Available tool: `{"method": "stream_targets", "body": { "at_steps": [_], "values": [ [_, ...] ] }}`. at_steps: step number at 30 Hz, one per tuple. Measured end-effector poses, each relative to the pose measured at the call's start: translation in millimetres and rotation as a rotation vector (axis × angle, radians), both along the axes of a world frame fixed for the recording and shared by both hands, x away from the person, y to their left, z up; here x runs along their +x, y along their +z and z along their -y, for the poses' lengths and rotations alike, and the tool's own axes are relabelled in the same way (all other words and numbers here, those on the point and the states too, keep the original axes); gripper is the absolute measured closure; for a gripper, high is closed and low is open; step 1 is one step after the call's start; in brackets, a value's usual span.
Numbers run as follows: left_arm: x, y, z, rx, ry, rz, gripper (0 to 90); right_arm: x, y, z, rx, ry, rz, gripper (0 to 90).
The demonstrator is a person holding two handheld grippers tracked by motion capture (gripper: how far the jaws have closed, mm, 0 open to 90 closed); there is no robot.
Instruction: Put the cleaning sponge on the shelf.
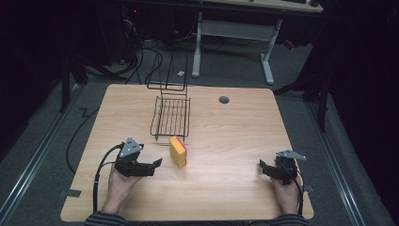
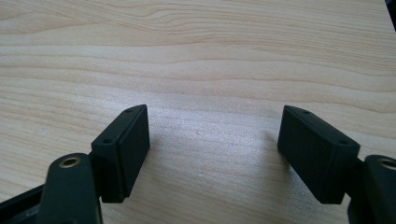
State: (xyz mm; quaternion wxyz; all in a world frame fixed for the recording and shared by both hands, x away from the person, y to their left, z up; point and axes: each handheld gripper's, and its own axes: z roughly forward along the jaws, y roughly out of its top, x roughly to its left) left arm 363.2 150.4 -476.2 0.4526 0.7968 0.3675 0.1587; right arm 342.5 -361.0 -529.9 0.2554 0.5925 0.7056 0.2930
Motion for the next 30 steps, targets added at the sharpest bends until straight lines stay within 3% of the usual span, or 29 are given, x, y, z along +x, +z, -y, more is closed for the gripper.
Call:
{"method": "stream_targets", "body": {
  "at_steps": [30],
  "values": [
    [9.9,-13.4,34.7,0.042,-0.060,-0.038,0.7,-0.1,0.0,0.0,-0.001,0.001,0.000,25.4]
  ]
}}
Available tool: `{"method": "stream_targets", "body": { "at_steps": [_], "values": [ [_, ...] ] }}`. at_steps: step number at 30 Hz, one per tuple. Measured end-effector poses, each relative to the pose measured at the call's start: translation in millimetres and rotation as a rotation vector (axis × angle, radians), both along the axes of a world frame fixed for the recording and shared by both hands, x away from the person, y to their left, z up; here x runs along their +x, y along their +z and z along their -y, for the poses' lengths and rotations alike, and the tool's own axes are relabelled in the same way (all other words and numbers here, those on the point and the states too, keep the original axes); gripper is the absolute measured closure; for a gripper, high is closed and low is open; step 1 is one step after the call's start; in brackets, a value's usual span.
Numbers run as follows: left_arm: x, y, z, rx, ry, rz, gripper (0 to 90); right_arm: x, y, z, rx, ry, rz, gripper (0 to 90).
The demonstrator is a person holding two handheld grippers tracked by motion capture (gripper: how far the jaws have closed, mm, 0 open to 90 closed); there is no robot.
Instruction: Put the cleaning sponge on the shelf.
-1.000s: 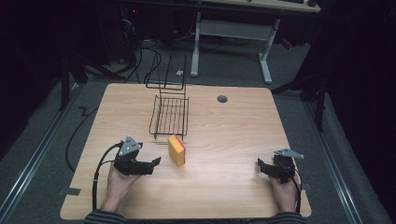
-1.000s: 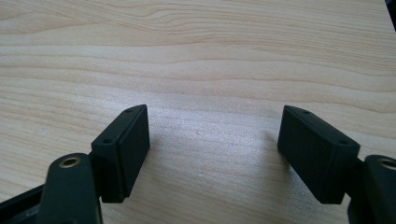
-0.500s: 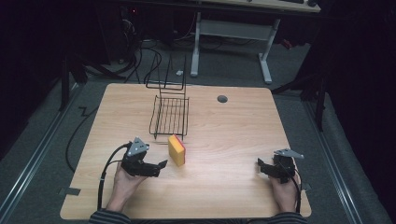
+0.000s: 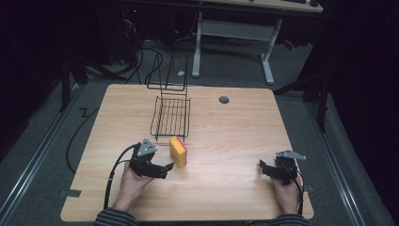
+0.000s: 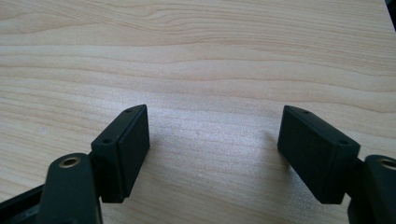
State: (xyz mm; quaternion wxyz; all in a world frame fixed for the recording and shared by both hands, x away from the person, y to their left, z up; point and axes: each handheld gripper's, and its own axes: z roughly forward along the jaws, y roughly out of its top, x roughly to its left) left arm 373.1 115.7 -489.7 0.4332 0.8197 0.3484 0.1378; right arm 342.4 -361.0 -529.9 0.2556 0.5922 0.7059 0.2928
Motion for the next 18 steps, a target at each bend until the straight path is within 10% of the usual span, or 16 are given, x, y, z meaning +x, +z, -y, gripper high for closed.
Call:
{"method": "stream_targets", "body": {
  "at_steps": [18],
  "values": [
    [12.9,-5.0,17.2,-0.005,-0.045,-0.016,0.1,0.0,0.0,0.0,0.000,0.000,0.000,25.3]
  ]
}}
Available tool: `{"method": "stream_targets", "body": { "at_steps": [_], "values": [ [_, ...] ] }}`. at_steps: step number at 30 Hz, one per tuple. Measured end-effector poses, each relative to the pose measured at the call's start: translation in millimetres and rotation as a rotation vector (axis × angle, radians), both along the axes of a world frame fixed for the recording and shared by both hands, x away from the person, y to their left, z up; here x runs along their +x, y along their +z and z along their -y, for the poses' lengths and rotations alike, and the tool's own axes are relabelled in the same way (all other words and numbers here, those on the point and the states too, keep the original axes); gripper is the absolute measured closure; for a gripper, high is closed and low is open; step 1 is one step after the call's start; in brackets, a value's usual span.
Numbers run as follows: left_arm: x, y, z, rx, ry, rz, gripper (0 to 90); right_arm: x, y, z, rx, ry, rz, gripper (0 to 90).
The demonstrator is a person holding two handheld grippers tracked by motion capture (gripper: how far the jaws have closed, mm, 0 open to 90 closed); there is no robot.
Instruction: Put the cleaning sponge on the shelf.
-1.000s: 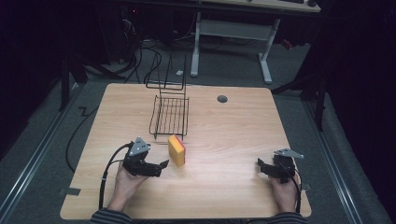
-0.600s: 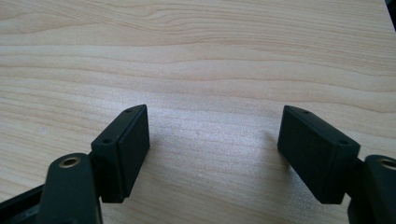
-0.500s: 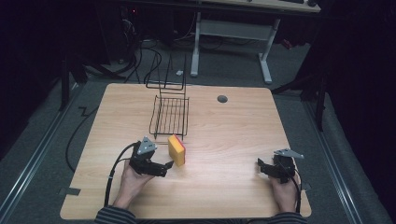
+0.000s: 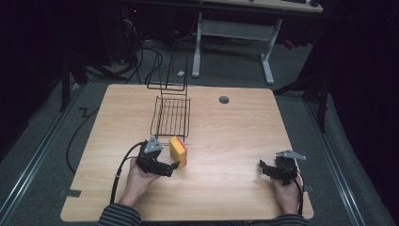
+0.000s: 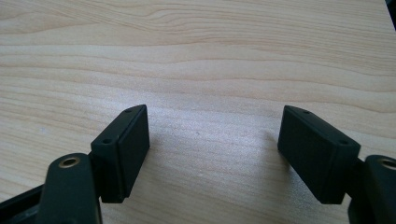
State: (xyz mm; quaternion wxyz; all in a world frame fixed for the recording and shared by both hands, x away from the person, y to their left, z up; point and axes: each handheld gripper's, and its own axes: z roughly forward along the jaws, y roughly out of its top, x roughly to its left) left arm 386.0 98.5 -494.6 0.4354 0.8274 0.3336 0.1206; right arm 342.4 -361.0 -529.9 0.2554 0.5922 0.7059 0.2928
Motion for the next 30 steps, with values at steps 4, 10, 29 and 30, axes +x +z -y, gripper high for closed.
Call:
{"method": "stream_targets", "body": {
  "at_steps": [4,10,29,30],
  "values": [
    [4.4,-0.7,5.3,0.013,-0.003,0.001,0.1,0.0,0.0,0.0,0.000,0.000,0.000,25.2],
    [10.0,-5.5,8.7,0.016,0.002,-0.007,0.0,0.0,0.0,0.2,0.002,0.000,0.000,25.2],
    [20.8,-21.2,18.1,0.024,0.013,-0.030,0.5,0.0,0.0,0.1,0.002,0.000,0.000,25.2],
    [21.1,-21.8,18.5,0.024,0.015,-0.031,0.7,0.0,0.0,0.1,0.002,0.000,0.000,25.2]
  ]
}}
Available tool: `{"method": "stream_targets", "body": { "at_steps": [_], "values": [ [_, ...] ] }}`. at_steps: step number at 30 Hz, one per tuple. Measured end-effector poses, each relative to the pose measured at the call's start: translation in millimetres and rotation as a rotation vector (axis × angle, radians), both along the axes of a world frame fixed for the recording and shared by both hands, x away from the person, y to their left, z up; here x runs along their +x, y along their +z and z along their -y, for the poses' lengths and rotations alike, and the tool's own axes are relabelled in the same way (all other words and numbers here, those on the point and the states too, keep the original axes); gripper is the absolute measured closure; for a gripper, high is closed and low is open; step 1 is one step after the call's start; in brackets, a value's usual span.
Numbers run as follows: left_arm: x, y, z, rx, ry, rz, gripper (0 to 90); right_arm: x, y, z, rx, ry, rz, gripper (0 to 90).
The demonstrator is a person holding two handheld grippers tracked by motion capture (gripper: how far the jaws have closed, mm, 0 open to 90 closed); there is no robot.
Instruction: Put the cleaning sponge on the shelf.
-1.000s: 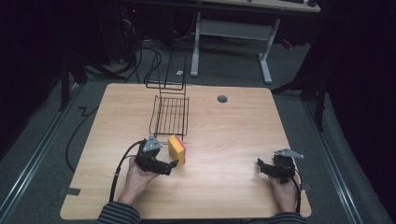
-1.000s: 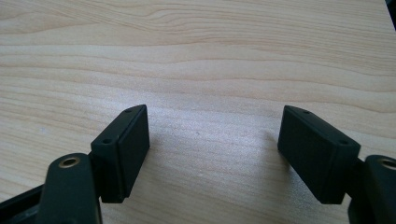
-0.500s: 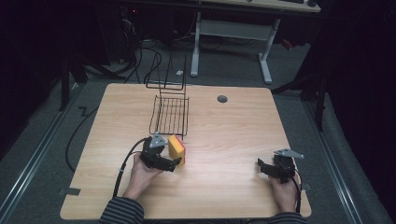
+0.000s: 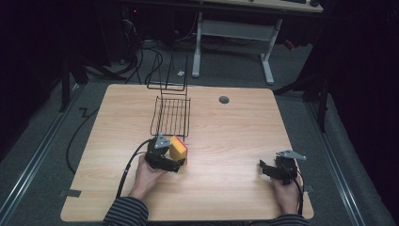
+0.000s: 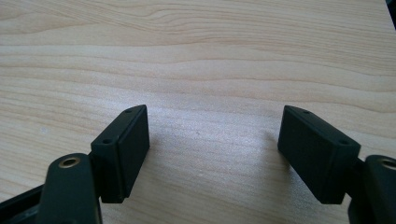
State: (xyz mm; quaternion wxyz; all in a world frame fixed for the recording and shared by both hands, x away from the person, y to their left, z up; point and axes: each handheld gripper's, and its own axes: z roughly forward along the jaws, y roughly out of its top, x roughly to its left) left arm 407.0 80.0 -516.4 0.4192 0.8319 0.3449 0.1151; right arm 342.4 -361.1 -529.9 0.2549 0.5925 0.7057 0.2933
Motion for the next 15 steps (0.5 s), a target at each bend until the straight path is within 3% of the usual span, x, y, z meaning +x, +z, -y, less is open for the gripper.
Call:
{"method": "stream_targets", "body": {
  "at_steps": [7,15],
  "values": [
    [1.7,-2.4,1.4,-0.012,0.004,-0.003,3.4,0.0,0.0,0.0,-0.001,0.001,0.000,25.2],
    [-0.5,-1.1,2.6,-0.018,-0.011,0.017,15.1,0.0,-0.1,0.0,-0.003,0.001,0.002,25.2]
  ]
}}
